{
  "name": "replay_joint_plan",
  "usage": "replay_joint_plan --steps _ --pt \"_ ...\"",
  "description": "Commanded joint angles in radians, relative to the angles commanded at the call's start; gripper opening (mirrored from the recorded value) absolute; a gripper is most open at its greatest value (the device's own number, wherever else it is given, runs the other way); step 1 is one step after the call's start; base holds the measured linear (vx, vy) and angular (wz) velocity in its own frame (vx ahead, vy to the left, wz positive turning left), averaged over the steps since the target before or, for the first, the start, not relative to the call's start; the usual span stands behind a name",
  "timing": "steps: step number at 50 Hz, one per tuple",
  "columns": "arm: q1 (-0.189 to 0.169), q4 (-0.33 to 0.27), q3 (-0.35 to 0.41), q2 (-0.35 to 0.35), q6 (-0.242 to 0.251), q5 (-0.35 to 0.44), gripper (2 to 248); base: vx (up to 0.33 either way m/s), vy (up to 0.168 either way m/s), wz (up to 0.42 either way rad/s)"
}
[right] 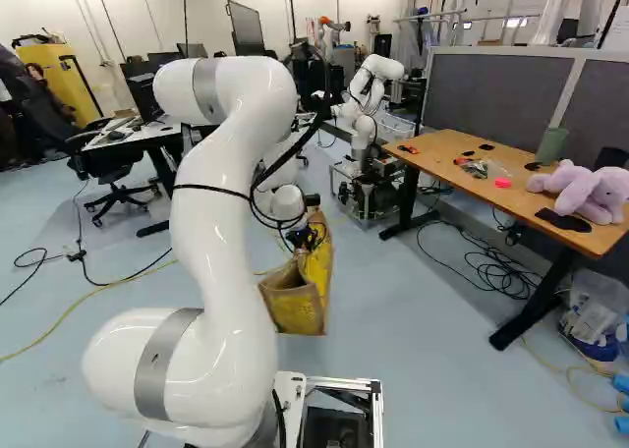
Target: Pick up the bag on the ground and place it on the table
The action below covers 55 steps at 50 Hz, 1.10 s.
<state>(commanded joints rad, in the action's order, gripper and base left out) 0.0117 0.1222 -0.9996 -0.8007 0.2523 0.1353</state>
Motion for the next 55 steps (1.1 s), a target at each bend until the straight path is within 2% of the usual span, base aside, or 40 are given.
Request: replay_joint_plan --steps 55 --pt "0.000 0.000 0.107 0.200 0.000 0.000 25 0.000 0.000 0.000"
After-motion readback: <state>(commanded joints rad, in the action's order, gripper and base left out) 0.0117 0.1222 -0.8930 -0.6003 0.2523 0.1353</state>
